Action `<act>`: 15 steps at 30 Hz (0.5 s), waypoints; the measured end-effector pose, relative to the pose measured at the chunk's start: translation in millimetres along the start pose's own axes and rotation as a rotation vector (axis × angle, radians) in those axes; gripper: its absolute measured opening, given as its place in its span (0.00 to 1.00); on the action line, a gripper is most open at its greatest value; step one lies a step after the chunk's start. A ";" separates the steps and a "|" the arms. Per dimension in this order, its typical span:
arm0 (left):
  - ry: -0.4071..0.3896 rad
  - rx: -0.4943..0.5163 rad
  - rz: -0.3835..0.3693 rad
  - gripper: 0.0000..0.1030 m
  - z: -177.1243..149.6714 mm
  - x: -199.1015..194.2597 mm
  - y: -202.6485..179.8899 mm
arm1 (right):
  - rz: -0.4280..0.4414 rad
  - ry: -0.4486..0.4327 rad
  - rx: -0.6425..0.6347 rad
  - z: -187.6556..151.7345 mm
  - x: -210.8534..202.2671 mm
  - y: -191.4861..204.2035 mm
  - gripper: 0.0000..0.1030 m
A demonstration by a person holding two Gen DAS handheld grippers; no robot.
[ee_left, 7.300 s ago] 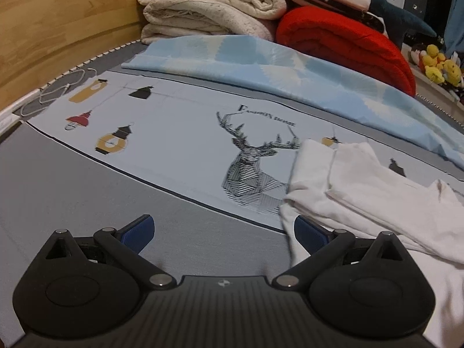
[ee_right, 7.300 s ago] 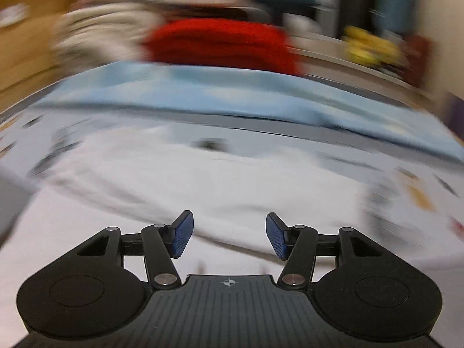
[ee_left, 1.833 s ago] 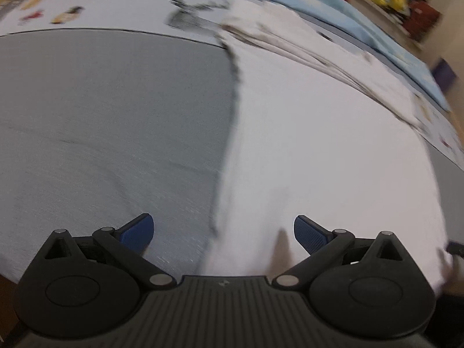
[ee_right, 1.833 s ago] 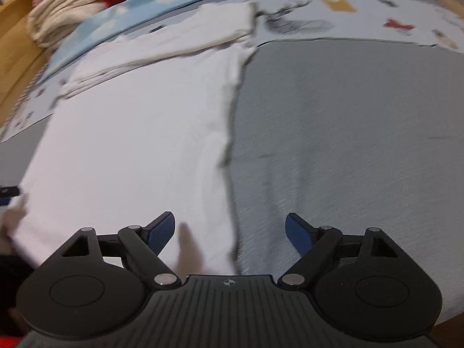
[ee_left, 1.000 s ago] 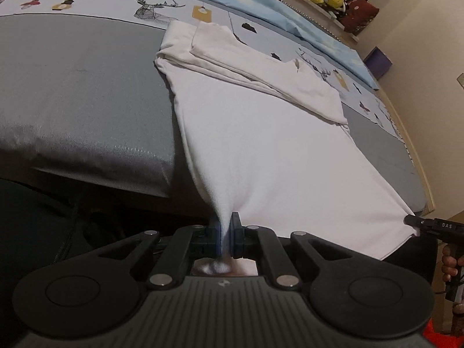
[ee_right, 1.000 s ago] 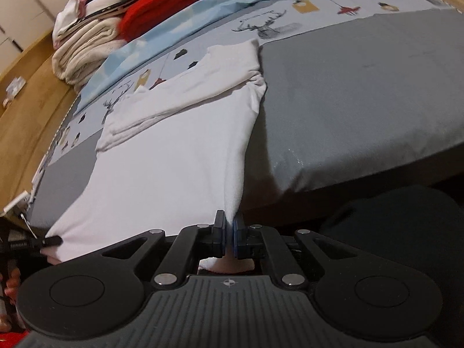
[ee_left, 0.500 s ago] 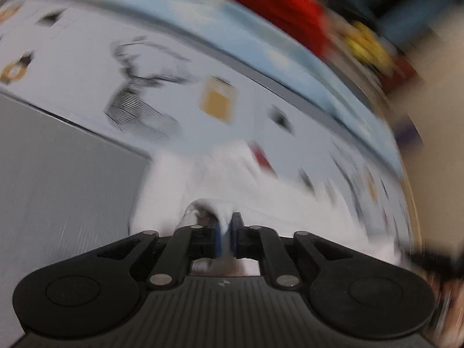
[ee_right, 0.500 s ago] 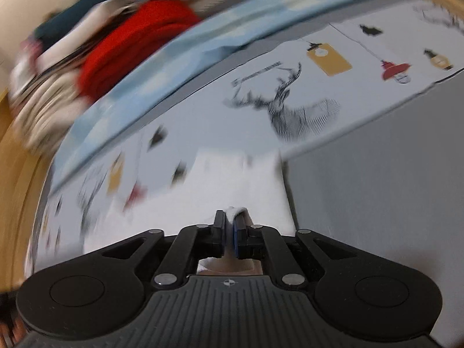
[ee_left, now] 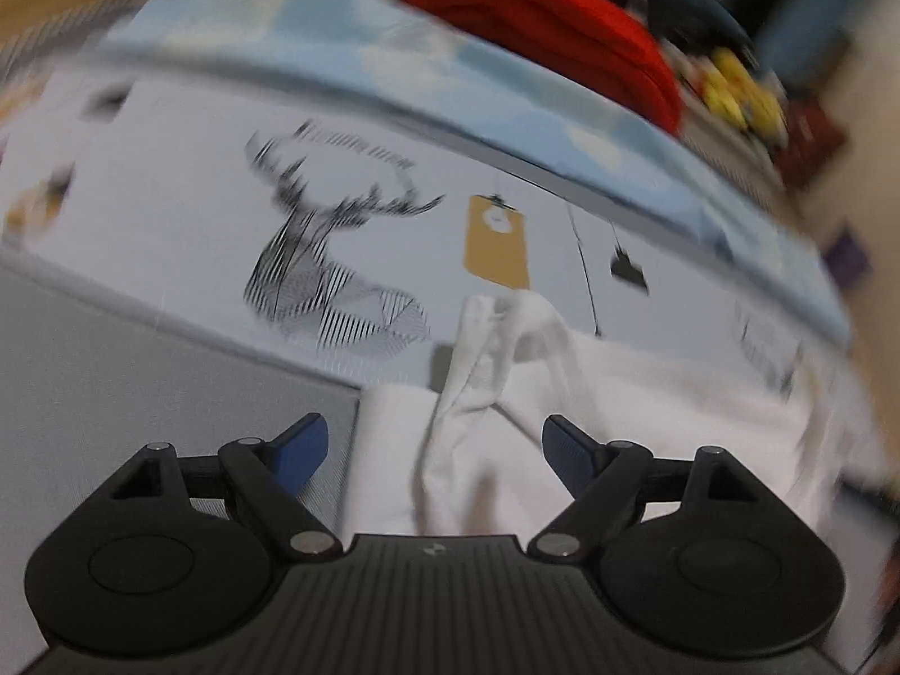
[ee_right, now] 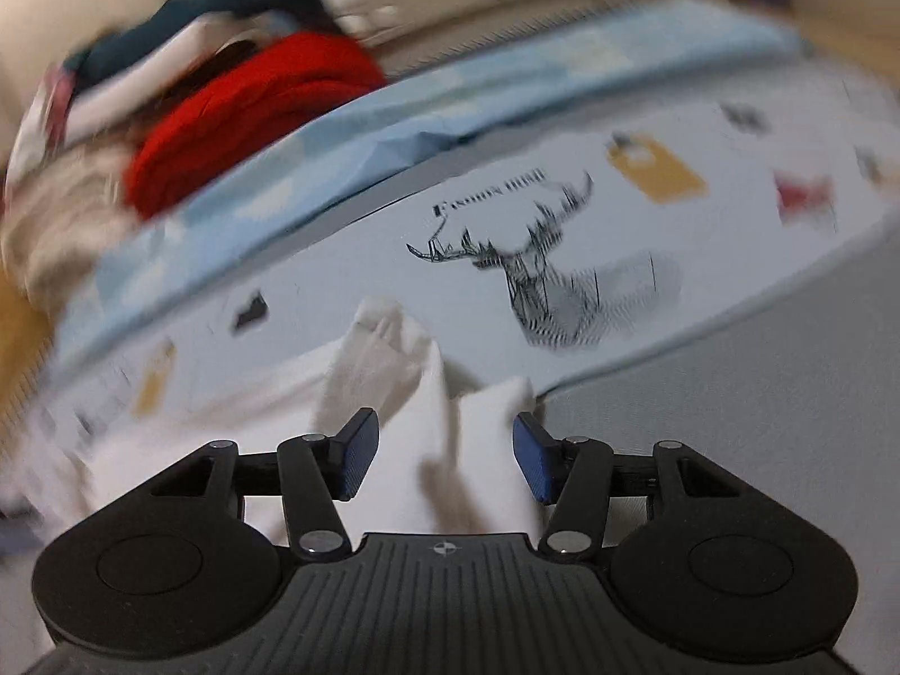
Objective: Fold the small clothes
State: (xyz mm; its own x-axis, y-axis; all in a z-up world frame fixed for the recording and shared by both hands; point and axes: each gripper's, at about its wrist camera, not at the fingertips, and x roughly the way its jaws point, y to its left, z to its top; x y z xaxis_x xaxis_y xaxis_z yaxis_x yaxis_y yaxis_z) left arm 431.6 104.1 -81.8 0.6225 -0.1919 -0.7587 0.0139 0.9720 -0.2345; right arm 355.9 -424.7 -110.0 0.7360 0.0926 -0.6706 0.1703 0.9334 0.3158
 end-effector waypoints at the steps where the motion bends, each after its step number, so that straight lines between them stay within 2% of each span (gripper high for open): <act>1: -0.001 0.062 0.012 0.85 -0.4 4.3 -5.1 | -0.023 0.009 -0.063 -0.2 7.0 4.3 0.53; 4: 0.071 0.156 -0.004 0.85 2.0 26.5 -14.7 | -0.057 0.040 -0.197 3.1 34.6 16.1 0.53; 6: 0.125 0.219 -0.041 0.85 7.0 45.7 -23.2 | -0.023 0.053 -0.258 11.5 51.9 27.6 0.54; 7: 0.138 0.253 -0.043 0.85 10.5 55.5 -29.3 | -0.010 0.058 -0.287 16.8 60.0 34.3 0.54; 9: 0.111 0.290 -0.009 0.85 21.8 72.4 -38.7 | 0.007 0.084 -0.318 31.4 79.3 46.7 0.53; 10: 0.076 0.259 0.015 0.85 31.3 79.2 -39.3 | -0.001 0.087 -0.286 39.8 88.0 48.0 0.53; 12: 0.010 0.075 0.086 0.85 53.5 88.2 -25.1 | -0.054 0.043 -0.065 62.1 102.7 33.8 0.53; 13: 0.009 -0.053 0.119 0.85 63.4 93.6 -10.7 | -0.095 0.026 0.039 69.0 106.4 24.3 0.53; 15: 0.042 -0.247 0.105 0.85 72.9 100.1 18.4 | -0.167 0.024 0.163 75.6 110.5 6.7 0.53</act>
State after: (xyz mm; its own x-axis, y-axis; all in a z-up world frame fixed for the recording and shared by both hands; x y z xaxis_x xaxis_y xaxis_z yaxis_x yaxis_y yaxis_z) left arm 551.2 112.6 -117.7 0.5773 -0.1018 -0.8102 -0.2436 0.9256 -0.2898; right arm 487.9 -434.4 -131.3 0.6732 -0.0488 -0.7379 0.3940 0.8681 0.3020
